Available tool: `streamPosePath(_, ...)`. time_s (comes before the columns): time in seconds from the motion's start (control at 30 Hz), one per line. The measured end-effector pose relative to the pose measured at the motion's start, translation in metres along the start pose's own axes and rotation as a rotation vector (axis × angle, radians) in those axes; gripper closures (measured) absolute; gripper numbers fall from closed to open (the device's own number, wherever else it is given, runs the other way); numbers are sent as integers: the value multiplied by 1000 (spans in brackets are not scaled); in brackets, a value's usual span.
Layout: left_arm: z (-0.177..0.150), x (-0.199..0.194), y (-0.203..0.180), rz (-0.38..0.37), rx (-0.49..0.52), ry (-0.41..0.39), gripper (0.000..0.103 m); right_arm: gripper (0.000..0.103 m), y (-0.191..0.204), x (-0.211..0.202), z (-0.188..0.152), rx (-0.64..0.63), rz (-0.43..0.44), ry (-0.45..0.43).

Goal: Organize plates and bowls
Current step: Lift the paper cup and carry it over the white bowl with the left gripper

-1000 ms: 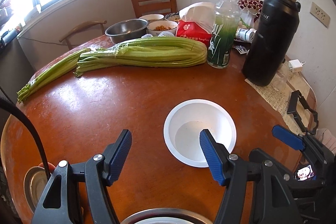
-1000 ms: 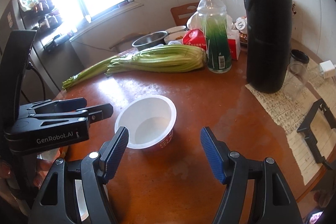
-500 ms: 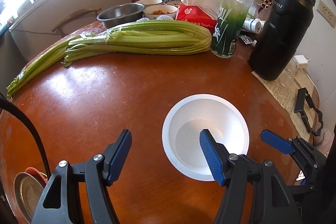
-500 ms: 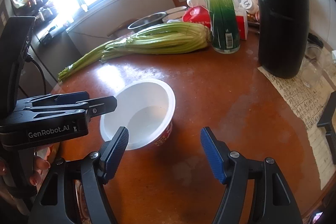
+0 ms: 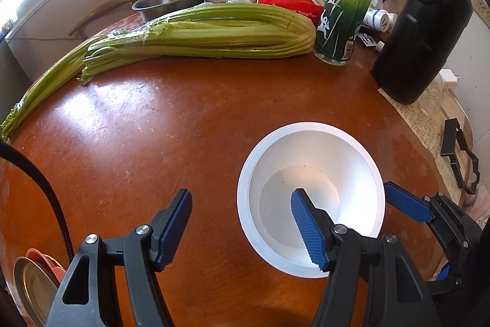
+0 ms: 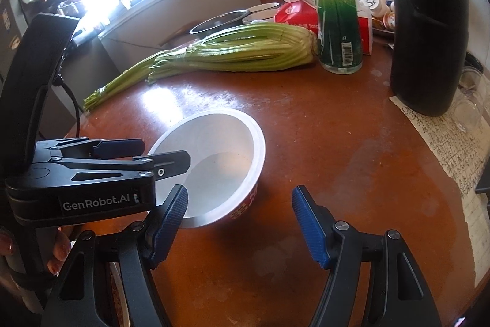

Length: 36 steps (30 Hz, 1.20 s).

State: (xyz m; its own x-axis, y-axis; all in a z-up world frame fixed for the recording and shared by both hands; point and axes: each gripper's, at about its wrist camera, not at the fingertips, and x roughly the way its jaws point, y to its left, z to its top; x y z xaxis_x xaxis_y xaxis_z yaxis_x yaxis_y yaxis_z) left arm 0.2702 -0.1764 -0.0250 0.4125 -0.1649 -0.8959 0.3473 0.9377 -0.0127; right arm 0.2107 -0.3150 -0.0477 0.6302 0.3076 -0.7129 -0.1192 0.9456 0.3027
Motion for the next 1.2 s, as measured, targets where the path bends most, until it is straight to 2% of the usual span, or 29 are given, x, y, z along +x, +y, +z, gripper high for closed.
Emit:
streamPosePath(0.1,1,4,0,-11,0,7,36,40,3,1,1,-21,-2,-2)
streamPosePath(0.33,1,9,3,-9,3,22,37,48,5,4,3,-40,6,-6)
streamPosePath(0.83,-1,11,0,-47,12,25,50,49,6,8,3,-41,36,-7)
streamPosePath(1.0,-1,11,-1,-82,17,26,60,51,7,8,3,-51,34,-3)
streamPosePath(1.2,-3,5,-5,-108,33,10,61,54,9,8,3,-54,34,-1)
